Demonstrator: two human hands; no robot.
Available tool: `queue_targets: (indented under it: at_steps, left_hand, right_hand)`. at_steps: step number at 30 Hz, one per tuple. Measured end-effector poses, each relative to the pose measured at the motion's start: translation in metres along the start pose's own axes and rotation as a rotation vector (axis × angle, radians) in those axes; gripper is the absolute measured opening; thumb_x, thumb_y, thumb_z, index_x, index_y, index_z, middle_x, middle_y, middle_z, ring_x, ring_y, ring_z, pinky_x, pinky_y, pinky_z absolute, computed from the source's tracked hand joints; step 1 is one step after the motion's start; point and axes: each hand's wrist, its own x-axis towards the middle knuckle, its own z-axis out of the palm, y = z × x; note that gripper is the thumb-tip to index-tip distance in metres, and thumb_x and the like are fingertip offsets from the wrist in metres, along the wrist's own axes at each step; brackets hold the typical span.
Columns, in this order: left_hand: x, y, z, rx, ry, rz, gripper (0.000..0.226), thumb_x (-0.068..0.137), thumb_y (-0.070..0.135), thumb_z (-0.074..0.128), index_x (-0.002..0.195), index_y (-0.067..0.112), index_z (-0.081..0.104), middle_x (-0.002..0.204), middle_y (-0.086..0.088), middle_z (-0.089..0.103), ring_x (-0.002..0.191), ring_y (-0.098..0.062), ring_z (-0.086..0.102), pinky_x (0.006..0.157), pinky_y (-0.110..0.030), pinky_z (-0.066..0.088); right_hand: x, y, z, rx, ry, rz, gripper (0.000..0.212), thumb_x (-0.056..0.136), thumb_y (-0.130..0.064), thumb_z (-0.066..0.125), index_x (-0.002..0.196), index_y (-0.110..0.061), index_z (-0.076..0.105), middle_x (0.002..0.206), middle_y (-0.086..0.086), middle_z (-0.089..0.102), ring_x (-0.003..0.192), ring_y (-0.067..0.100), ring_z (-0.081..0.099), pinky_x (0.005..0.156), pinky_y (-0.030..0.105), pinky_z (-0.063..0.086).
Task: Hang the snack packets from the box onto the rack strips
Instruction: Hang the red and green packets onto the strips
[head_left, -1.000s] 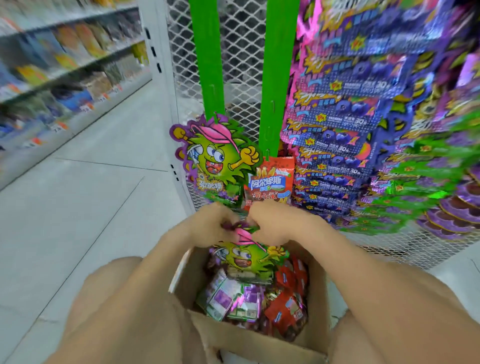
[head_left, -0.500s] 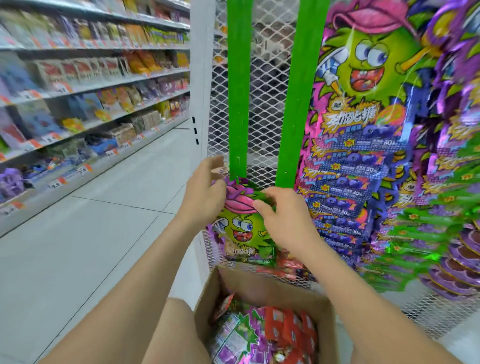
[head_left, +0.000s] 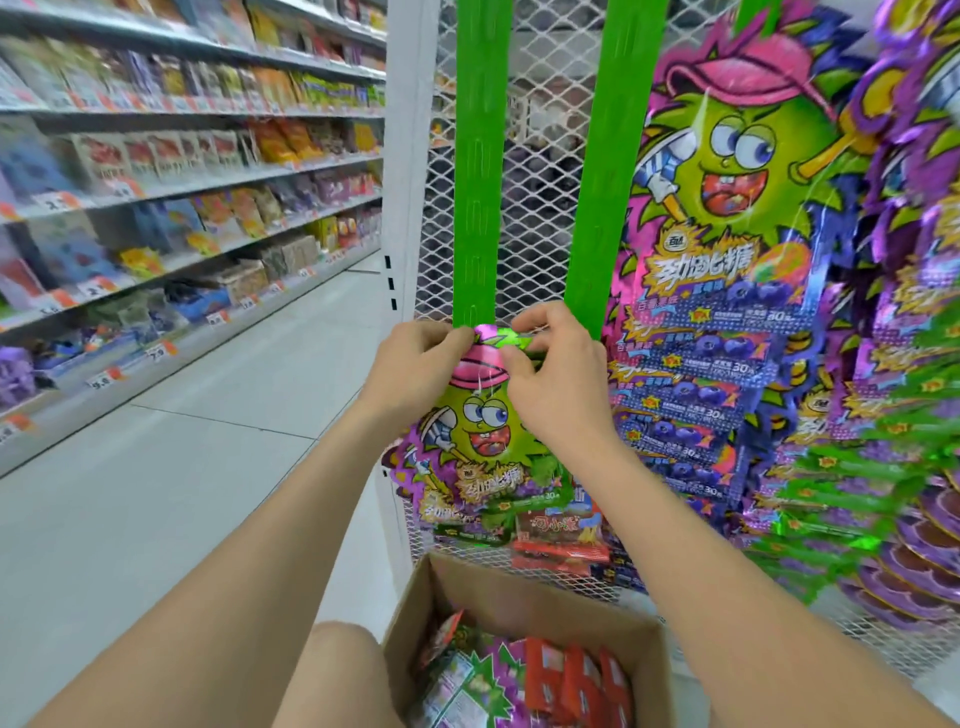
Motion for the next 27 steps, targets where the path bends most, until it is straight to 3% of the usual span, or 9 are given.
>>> queue_targets:
  at_steps: [2, 8, 10, 13, 18, 20, 22, 25, 27]
  left_hand:
    - [-0.002, 0.003, -0.005, -0.031, 0.0, -0.026, 0.043, 0.092, 0.052, 0.06, 0.081, 0.014, 0.077, 0.067, -0.007, 0.063, 0.064, -0.018, 0.054, 0.066, -0.034, 0.043]
    - [-0.006, 0.009, -0.018, 0.004, -0.102, -0.058, 0.049, 0.094, 0.053, 0.06, 0.09, 0.007, 0.075, 0.073, -0.013, 0.061, 0.067, -0.017, 0.053, 0.071, -0.034, 0.043]
    - [-0.01, 0.013, -0.02, 0.046, -0.138, -0.034, 0.047, 0.103, 0.046, 0.059, 0.08, 0.007, 0.071, 0.068, -0.021, 0.055, 0.062, -0.016, 0.049, 0.062, -0.026, 0.04]
    - [-0.014, 0.016, -0.023, 0.121, -0.157, 0.01, 0.043, 0.11, 0.033, 0.054, 0.072, 0.013, 0.06, 0.057, -0.001, 0.038, 0.048, -0.012, 0.033, 0.043, -0.018, 0.027]
    - [-0.016, 0.008, -0.019, 0.2, -0.144, 0.096, 0.041, 0.107, 0.022, 0.06, 0.067, 0.018, 0.054, 0.052, 0.012, 0.042, 0.045, -0.005, 0.035, 0.049, -0.022, 0.03]
    - [-0.02, 0.003, -0.015, 0.23, -0.102, 0.183, 0.027, 0.104, 0.015, 0.063, 0.079, 0.025, 0.066, 0.068, 0.015, 0.066, 0.063, -0.003, 0.06, 0.062, -0.024, 0.045]
    - [-0.025, -0.004, -0.01, 0.285, -0.044, 0.25, 0.014, 0.101, 0.011, 0.065, 0.109, 0.022, 0.07, 0.095, 0.008, 0.075, 0.087, -0.013, 0.068, 0.074, -0.024, 0.049]
    - [-0.039, -0.016, -0.001, 0.33, 0.051, 0.351, 0.049, 0.096, 0.006, 0.07, 0.14, 0.02, 0.054, 0.124, 0.006, 0.065, 0.103, -0.012, 0.059, 0.084, -0.009, 0.042]
    - [-0.052, -0.023, 0.005, 0.381, 0.208, 0.429, 0.059, 0.089, 0.003, 0.075, 0.143, 0.016, 0.051, 0.133, -0.002, 0.055, 0.118, -0.021, 0.052, 0.102, -0.022, 0.04]
  right_hand:
    - [-0.002, -0.002, 0.001, -0.008, 0.017, -0.006, 0.019, 0.092, -0.023, 0.075, 0.105, -0.027, 0.062, 0.094, -0.015, 0.066, 0.088, 0.011, 0.06, 0.071, 0.02, 0.031]
    - [-0.007, -0.006, 0.001, -0.038, -0.016, 0.06, 0.016, 0.095, -0.026, 0.071, 0.109, -0.027, 0.063, 0.094, -0.011, 0.062, 0.091, 0.012, 0.049, 0.071, 0.03, 0.023]
    - [-0.008, -0.006, 0.001, -0.066, -0.031, 0.058, 0.015, 0.095, -0.026, 0.069, 0.109, -0.028, 0.063, 0.096, -0.011, 0.063, 0.094, 0.015, 0.051, 0.075, 0.033, 0.028]
    - [-0.01, -0.008, 0.001, -0.11, -0.051, 0.037, 0.01, 0.095, -0.025, 0.069, 0.104, -0.027, 0.065, 0.097, -0.009, 0.068, 0.096, 0.02, 0.055, 0.085, 0.037, 0.041]
    - [-0.02, -0.008, -0.001, -0.235, -0.13, -0.051, 0.006, 0.097, -0.024, 0.068, 0.103, -0.022, 0.068, 0.091, -0.002, 0.069, 0.09, 0.025, 0.061, 0.091, 0.046, 0.048]
    - [-0.025, -0.004, 0.001, -0.299, -0.164, -0.11, 0.008, 0.098, -0.028, 0.069, 0.103, -0.023, 0.068, 0.084, -0.002, 0.07, 0.082, 0.026, 0.064, 0.091, 0.046, 0.049]
    - [-0.031, 0.002, 0.002, -0.412, -0.13, -0.207, 0.006, 0.097, -0.025, 0.07, 0.102, -0.022, 0.067, 0.093, -0.003, 0.071, 0.09, 0.024, 0.064, 0.09, 0.045, 0.047]
    - [-0.043, 0.008, -0.005, -0.501, 0.057, -0.389, 0.012, 0.09, -0.011, 0.068, 0.101, -0.016, 0.069, 0.112, 0.003, 0.063, 0.104, 0.026, 0.055, 0.086, 0.041, 0.044]
    - [-0.055, 0.013, -0.01, -0.432, 0.103, -0.491, 0.011, 0.087, -0.01, 0.065, 0.097, -0.013, 0.068, 0.104, 0.004, 0.063, 0.098, 0.027, 0.055, 0.081, 0.042, 0.043]
